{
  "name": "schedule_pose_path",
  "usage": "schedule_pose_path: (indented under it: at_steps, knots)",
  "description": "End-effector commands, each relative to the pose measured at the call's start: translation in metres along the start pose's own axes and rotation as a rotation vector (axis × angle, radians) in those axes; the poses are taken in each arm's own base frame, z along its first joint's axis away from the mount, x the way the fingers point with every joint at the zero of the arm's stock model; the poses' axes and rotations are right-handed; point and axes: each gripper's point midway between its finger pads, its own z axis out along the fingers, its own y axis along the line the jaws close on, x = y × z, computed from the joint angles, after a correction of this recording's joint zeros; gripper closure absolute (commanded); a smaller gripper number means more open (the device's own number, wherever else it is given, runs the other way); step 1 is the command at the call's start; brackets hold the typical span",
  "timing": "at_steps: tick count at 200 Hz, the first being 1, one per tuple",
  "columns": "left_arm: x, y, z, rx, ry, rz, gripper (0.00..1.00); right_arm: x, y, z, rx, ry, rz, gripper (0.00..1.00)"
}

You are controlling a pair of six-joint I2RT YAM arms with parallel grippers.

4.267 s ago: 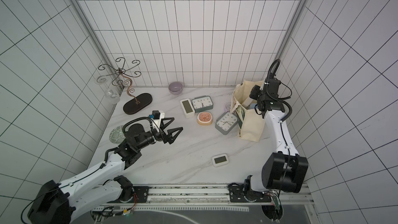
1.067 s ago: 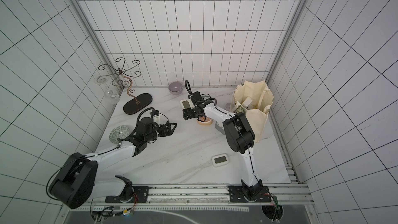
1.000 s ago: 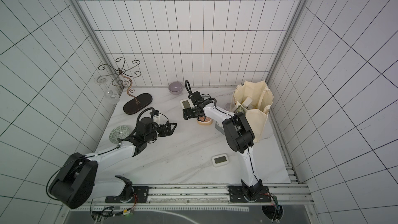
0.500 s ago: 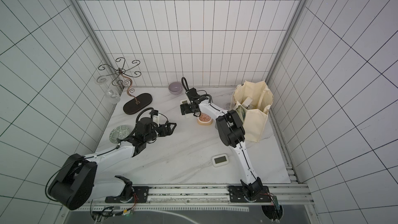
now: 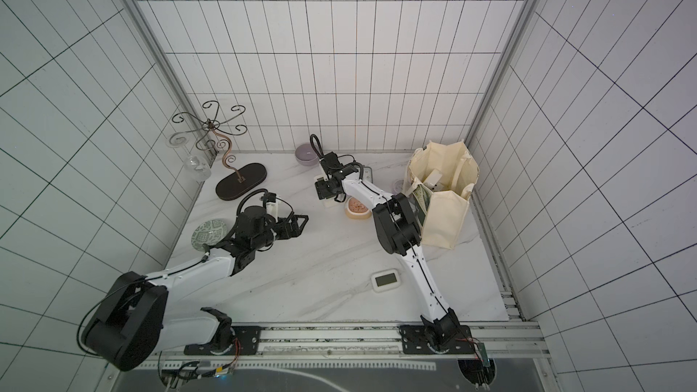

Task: Put the alarm clock into the canvas bag
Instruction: Pick up the alarm from the center of the board.

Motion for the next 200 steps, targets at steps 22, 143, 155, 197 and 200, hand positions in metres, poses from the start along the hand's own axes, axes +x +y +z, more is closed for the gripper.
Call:
schedule_pose_path:
  at_steps: [22, 143, 155, 197, 200]
  knots:
    - [-0.012, -0.014, -0.014, 0.062, -0.059, 0.012, 0.03, -0.03, 0.022, -0.036, -0.021, -0.061, -0.06, 0.45]
    - [-0.059, -0.128, -0.111, 0.497, -0.364, 0.222, 0.03, -0.072, 0.023, -0.318, 0.017, -0.501, -0.078, 0.47]
    - [-0.059, -0.146, -0.119, 0.54, -0.379, 0.267, 0.03, -0.071, 0.011, -0.348, 0.034, -0.553, -0.057, 0.47]
    - [-0.04, -0.219, -0.126, 0.752, -0.352, 0.387, 0.03, -0.055, -0.07, -0.423, 0.18, -0.68, 0.091, 0.51]
    - [-0.038, -0.224, -0.126, 0.766, -0.35, 0.394, 0.03, -0.053, -0.078, -0.427, 0.194, -0.686, 0.106, 0.51]
